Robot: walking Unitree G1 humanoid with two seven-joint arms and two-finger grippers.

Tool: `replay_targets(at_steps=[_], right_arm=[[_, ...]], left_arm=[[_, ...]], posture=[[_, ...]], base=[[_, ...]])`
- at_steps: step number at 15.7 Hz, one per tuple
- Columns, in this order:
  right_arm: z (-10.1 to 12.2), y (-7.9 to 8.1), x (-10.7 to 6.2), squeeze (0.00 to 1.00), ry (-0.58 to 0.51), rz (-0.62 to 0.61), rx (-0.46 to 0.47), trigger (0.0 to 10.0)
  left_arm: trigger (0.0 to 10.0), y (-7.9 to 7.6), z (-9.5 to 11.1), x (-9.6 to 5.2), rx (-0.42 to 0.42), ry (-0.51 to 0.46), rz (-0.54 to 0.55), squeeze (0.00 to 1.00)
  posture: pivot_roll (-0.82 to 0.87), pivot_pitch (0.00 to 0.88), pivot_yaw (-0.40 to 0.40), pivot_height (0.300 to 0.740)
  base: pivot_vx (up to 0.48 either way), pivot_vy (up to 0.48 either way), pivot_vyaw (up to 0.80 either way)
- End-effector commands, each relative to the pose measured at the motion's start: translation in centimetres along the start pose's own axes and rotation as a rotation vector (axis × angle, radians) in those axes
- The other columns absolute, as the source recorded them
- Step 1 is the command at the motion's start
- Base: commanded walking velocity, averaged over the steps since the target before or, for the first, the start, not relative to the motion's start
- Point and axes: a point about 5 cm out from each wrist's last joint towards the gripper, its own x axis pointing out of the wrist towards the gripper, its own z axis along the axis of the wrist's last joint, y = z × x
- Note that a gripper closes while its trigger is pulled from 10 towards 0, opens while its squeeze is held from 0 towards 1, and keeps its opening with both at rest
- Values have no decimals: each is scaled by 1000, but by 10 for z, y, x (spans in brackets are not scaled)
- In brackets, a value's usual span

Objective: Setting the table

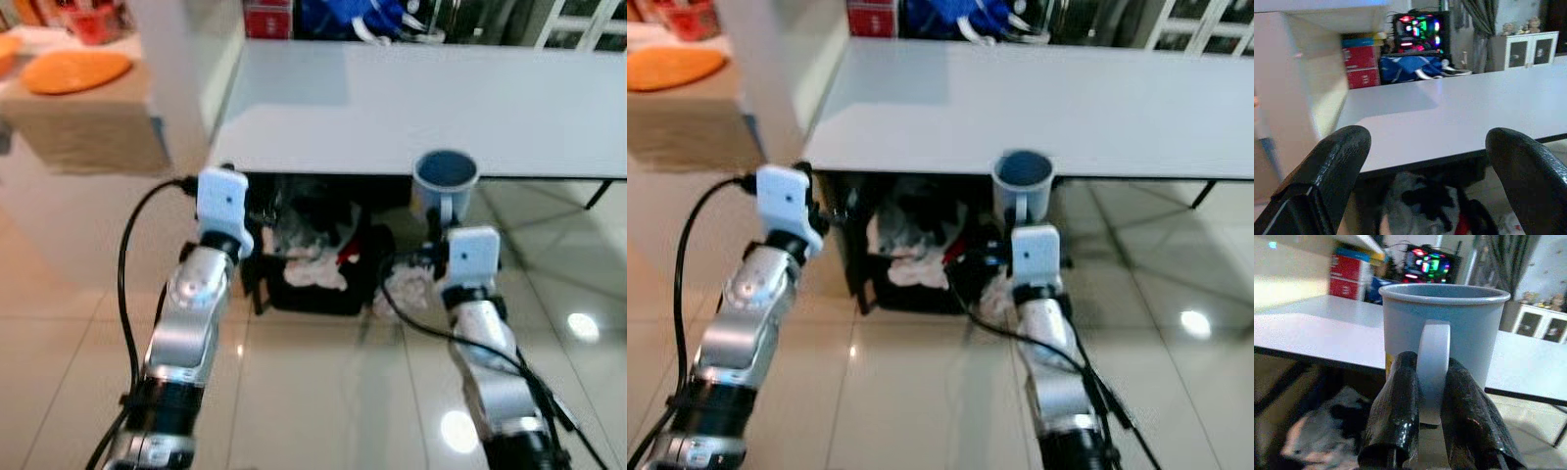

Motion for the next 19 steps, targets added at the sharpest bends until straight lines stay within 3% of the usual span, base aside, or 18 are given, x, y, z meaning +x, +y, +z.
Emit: replay_targets(at_steps=[1, 19], right_arm=[[1, -12, -1, 0, -6, -41, -8, 0], [-2, -18, -7, 0, -3, -66, -1, 0]], left_arm=[[10000, -11, 2, 3, -3, -10, -32, 0], [10000, -9, -4, 8, -14, 15, -39, 0]], posture=[[67, 0, -4, 740], [54, 0, 7, 740]], base=[[277, -386, 0], [279, -387, 0]])
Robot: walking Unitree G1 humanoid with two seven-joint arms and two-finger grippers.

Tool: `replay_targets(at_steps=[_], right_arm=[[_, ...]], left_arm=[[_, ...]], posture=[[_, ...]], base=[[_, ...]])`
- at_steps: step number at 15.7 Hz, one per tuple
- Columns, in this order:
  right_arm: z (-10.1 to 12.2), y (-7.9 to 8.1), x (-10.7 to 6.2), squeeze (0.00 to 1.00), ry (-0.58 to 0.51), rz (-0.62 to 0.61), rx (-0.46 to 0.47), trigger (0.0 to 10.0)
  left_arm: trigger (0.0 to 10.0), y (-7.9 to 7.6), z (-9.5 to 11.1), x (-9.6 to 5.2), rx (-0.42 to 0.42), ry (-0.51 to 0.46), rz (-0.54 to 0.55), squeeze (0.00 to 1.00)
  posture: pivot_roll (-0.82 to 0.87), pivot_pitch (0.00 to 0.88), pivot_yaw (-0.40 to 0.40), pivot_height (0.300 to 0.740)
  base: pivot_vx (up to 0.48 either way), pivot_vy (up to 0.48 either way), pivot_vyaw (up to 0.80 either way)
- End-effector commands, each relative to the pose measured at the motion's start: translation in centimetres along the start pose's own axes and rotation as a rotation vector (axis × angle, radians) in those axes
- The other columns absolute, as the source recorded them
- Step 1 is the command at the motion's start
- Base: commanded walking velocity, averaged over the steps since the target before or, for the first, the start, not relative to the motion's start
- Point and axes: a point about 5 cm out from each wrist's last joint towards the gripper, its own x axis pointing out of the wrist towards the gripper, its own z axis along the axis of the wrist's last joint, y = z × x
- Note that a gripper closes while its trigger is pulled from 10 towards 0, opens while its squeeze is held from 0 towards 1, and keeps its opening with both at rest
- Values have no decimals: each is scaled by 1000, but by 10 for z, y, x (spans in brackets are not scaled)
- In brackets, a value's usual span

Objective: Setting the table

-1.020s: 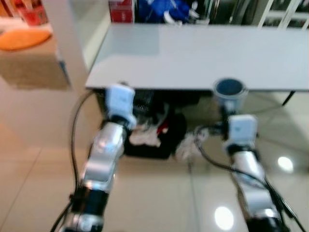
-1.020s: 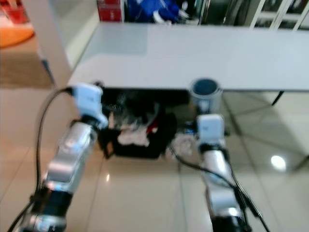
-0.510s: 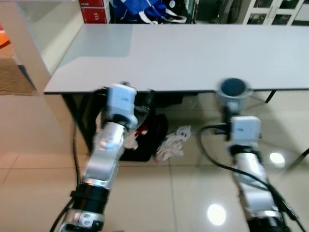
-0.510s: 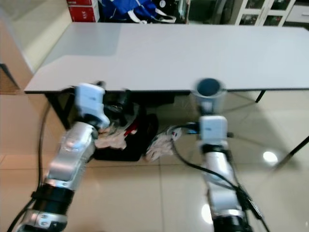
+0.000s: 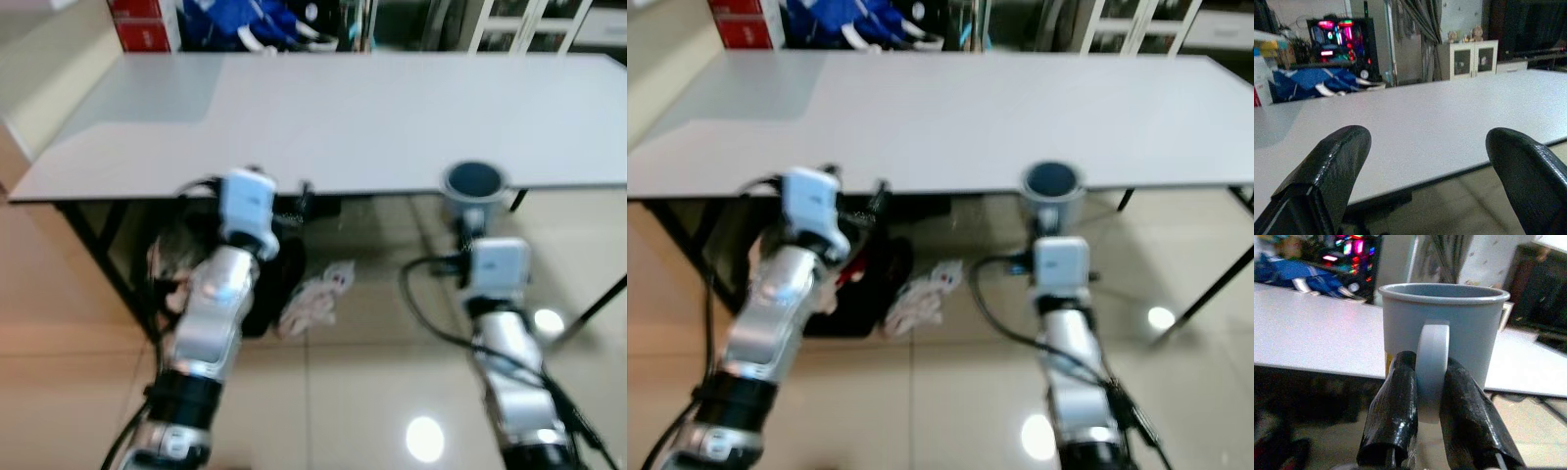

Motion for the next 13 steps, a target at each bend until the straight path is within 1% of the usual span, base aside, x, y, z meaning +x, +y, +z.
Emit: replay_targets(at_steps=[1, 4, 5, 6, 7, 8, 11, 12, 13], right_arm=[[8, 7, 2, 0, -32, 19, 27, 0], [10, 7, 0, 0, -32, 32, 31, 0], [10, 6, -4, 0, -27, 41, 31, 0], [9, 6, -6, 0, -24, 44, 30, 0], [8, 4, -9, 0, -15, 47, 27, 0], [6, 2, -12, 0, -7, 46, 25, 0], [2, -1, -18, 0, 19, 52, 21, 0], [2, -1, -18, 0, 21, 52, 21, 0], [2, -1, -18, 0, 22, 53, 21, 0]], left_arm=[[10000, 12, -1, -2, 8, 12, 30, 0], [10000, 13, -3, -5, 8, 22, 26, 0], [10000, 22, -6, -10, -3, 45, 43, 0], [10000, 25, -8, -12, -8, 56, 51, 0], [10000, 33, -13, -18, -28, 88, 78, 0], [10000, 37, -16, -23, -36, 105, 93, 0], [10000, 40, -24, -32, -18, 136, 106, 0], [10000, 39, -24, -32, 5, 135, 105, 0], [10000, 38, -21, -31, 10, 120, 109, 0]], posture=[[54, 0, 7, 740], [52, 0, 5, 740], [53, 0, 4, 740], [54, 0, 3, 740], [55, 0, 2, 740], [56, 0, -1, 740], [57, 0, -9, 740], [57, 0, -9, 740], [56, 0, -9, 740]], base=[[277, -390, 0], [277, -389, 0], [277, -390, 0], [277, -390, 0], [277, -386, 0], [277, -386, 0], [300, -369, 0], [345, -330, 0], [0, 0, 0]])
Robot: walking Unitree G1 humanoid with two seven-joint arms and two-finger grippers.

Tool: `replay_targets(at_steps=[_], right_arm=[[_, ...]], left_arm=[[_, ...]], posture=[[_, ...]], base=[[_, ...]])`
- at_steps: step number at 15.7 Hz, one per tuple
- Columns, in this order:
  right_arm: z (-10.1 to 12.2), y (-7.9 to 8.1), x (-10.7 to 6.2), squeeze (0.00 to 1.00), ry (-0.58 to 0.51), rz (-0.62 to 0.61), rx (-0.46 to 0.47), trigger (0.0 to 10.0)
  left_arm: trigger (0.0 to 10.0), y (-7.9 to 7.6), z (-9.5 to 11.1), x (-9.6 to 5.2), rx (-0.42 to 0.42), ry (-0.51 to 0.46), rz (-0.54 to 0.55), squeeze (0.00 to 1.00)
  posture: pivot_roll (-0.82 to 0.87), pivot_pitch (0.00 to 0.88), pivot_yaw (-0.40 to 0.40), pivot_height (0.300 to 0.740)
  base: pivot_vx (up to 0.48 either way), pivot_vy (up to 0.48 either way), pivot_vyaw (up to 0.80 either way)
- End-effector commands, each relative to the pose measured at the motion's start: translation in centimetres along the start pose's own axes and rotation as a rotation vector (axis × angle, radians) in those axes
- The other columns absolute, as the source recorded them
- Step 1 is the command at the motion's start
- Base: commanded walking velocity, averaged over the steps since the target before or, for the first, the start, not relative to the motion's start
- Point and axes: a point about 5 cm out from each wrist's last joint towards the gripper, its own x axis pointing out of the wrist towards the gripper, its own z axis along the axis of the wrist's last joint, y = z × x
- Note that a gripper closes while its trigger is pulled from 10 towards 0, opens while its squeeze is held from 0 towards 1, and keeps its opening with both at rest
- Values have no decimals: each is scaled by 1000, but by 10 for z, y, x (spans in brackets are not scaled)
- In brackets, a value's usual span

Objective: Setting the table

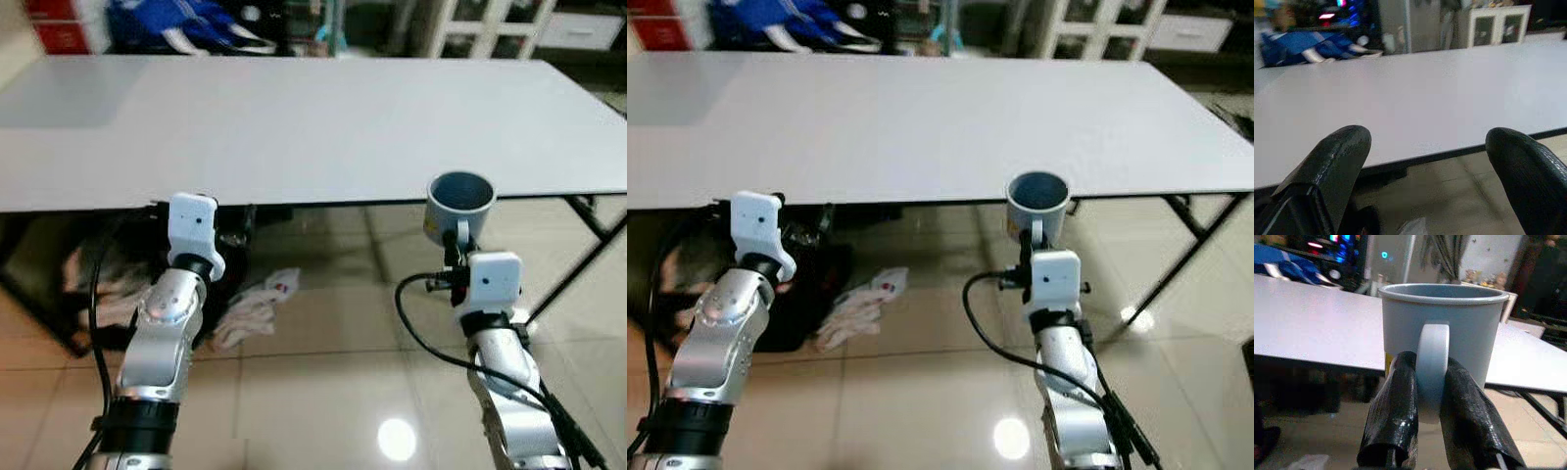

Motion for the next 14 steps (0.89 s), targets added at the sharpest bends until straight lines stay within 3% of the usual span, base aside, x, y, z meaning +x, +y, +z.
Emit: replay_targets(at_steps=[1, 5, 12, 14], right_arm=[[3, -9, 2, 0, -8, -27, -8, 0], [4, -7, 4, 0, -11, -17, -7, 0], [-4, -9, -10, 0, 37, -27, 13, 0], [-4, -8, -10, 0, 37, -29, 13, 0]], left_arm=[[10000, -12, 6, 3, -6, -20, -35, 0], [10000, -16, 13, 8, -21, -31, -18, 0], [10000, -10, -8, -7, -21, 112, -5, 0], [10000, -13, -3, -5, -17, 93, -10, 0]], posture=[[56, 0, -11, 740], [52, 0, -14, 740], [41, 0, -4, 740], [39, 0, 0, 740]], base=[[0, 0, 0], [474, 0, 0], [480, 0, 0], [480, 0, 0]])
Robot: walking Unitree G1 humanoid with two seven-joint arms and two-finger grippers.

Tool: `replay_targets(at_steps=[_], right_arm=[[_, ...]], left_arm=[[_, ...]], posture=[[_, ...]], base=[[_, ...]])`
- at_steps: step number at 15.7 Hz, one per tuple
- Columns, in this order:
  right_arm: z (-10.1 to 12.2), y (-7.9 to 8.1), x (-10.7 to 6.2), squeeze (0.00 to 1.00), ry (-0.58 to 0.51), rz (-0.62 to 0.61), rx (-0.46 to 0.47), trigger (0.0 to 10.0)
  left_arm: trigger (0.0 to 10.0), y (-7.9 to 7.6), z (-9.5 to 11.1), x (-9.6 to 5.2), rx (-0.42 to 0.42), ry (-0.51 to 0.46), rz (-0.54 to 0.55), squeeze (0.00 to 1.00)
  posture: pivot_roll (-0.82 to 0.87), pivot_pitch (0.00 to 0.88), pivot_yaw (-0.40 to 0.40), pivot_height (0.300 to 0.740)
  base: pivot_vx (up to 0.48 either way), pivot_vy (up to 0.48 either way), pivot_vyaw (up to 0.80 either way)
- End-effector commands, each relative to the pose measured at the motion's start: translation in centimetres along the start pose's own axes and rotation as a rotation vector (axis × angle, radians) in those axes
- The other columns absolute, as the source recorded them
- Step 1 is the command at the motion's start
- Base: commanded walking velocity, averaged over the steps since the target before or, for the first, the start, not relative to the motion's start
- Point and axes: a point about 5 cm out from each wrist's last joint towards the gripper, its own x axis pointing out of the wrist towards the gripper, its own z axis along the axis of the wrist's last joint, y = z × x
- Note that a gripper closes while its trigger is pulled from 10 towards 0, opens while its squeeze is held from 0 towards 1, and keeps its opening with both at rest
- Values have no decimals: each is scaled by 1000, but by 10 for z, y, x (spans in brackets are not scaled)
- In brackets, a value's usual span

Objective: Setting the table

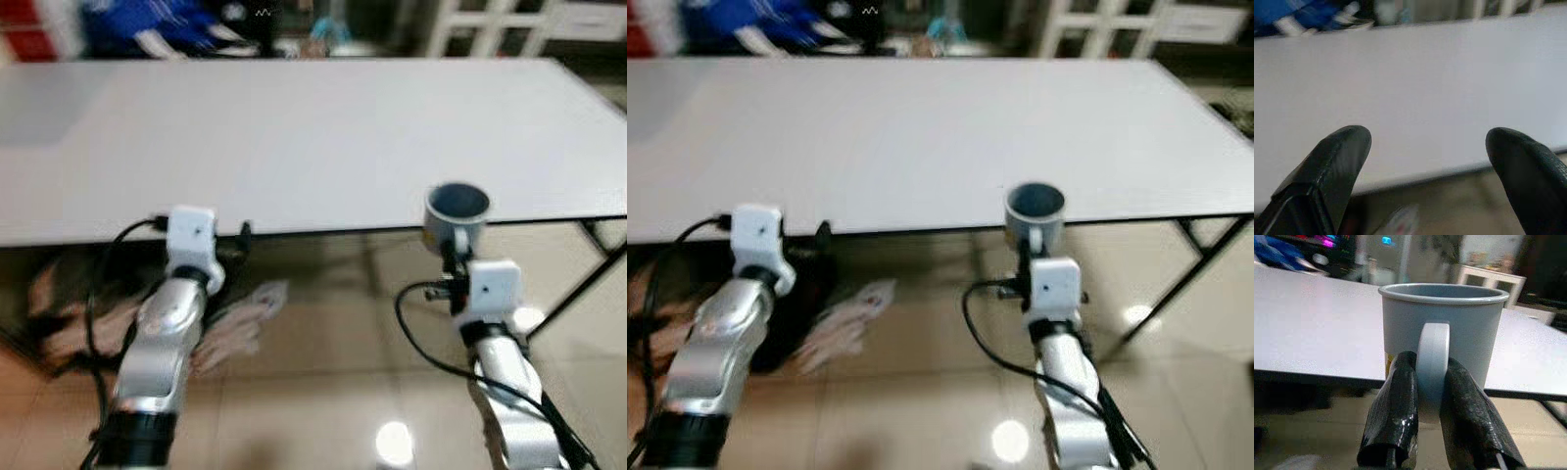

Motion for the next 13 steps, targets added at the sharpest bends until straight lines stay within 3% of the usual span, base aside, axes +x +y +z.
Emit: replay_targets(at_steps=[1, 10, 11, 12, 13], right_arm=[[4, -5, 1, 0, -11, -19, 5, 0], [9, -2, 4, 0, -26, -11, 7, 0], [10, -2, 6, 0, -26, -12, 5, 3216], [13, -2, 12, 0, -27, -8, 0, 8745], [15, -3, 16, 0, -32, -9, -1, 10000]], left_arm=[[10000, -8, 8, 1, 27, -31, -31, 0], [10000, -9, 20, -2, 29, -73, -37, 0], [10000, -9, 22, -2, 18, -85, -38, 0], [10000, -11, 23, -2, 16, -89, -45, 0], [10000, -12, 23, -3, 14, -90, -52, 0]], posture=[[39, 0, 0, 740], [40, 0, 1, 740], [41, 0, 2, 740], [45, 0, 2, 740], [48, 0, 0, 740]], base=[[480, 0, 0], [480, 0, 0], [480, 0, 0], [390, 0, 0], [0, 0, 0]])
